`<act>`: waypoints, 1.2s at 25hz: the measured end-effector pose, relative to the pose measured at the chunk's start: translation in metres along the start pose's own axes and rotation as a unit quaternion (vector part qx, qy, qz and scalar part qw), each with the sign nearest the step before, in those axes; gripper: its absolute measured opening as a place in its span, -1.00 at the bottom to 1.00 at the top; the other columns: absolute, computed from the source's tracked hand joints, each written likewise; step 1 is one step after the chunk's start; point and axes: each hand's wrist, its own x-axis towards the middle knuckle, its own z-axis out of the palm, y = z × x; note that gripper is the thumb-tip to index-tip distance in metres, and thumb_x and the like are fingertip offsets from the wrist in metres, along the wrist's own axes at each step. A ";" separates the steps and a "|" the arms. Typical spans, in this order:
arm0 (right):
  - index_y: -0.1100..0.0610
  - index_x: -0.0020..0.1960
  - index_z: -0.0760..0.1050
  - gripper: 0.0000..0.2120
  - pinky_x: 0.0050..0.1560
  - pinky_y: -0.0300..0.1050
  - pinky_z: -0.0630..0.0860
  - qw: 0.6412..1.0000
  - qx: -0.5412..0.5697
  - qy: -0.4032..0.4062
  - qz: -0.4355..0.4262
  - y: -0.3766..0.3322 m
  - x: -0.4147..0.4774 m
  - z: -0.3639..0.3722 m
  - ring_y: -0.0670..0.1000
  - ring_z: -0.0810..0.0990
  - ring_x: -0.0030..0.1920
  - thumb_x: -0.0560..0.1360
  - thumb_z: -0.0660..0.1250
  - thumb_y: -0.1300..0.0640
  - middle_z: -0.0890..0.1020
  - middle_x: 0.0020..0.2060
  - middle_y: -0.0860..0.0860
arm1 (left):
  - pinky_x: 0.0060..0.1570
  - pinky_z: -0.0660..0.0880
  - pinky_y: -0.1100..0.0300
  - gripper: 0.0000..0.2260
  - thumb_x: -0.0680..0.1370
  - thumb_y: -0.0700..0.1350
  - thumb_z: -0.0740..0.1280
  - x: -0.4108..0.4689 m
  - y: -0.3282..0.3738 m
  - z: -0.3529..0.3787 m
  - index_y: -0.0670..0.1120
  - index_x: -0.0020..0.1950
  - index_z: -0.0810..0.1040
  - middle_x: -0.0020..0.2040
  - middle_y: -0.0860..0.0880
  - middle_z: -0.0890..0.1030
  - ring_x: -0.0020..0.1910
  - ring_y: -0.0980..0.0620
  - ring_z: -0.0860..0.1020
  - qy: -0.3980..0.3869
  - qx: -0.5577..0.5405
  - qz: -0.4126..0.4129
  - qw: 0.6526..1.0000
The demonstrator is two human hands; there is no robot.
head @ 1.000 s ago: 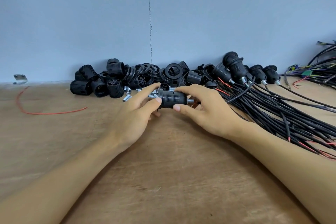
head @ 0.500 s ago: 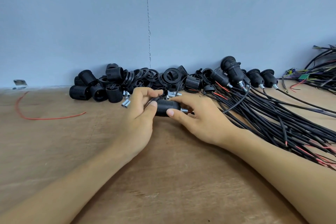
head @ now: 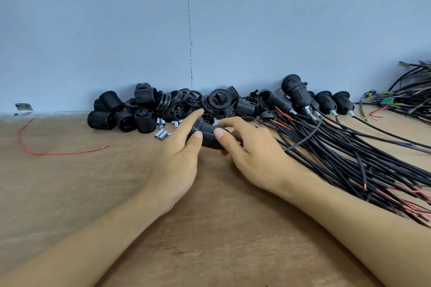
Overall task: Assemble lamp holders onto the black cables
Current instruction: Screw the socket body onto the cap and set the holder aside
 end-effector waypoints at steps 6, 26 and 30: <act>-0.12 0.13 0.40 -0.67 -0.11 -0.09 0.49 0.998 0.008 -0.058 0.008 0.001 0.002 -0.006 -0.24 0.54 -0.25 0.54 0.24 -0.33 0.68 -0.22 -0.14 | 0.49 0.29 0.14 -0.63 0.70 -0.12 0.19 -0.001 -0.001 0.002 0.16 0.48 0.43 0.40 0.23 0.51 0.41 0.30 0.40 0.017 0.050 0.019 0.998; -0.01 0.11 0.59 -0.72 -0.07 -0.12 0.44 0.998 -0.058 -0.002 -0.015 0.007 0.005 0.002 -0.11 0.52 -0.11 0.59 0.27 -0.18 0.58 -0.14 -0.12 | 0.27 0.38 0.42 -0.61 0.72 -0.13 0.17 0.002 0.001 -0.001 0.12 0.54 0.40 0.13 0.39 0.59 0.09 0.42 0.52 0.020 0.039 -0.014 0.999; -0.07 0.11 0.55 -0.69 -0.12 -0.16 0.37 0.996 -0.092 0.006 -0.011 0.009 0.004 0.000 -0.14 0.50 -0.11 0.56 0.24 -0.26 0.52 -0.13 -0.19 | -0.44 0.28 0.39 -0.59 0.72 -0.14 0.15 0.000 -0.002 -0.001 0.19 0.53 0.36 -0.50 0.22 0.37 -0.49 0.20 0.30 0.011 0.089 -0.011 0.996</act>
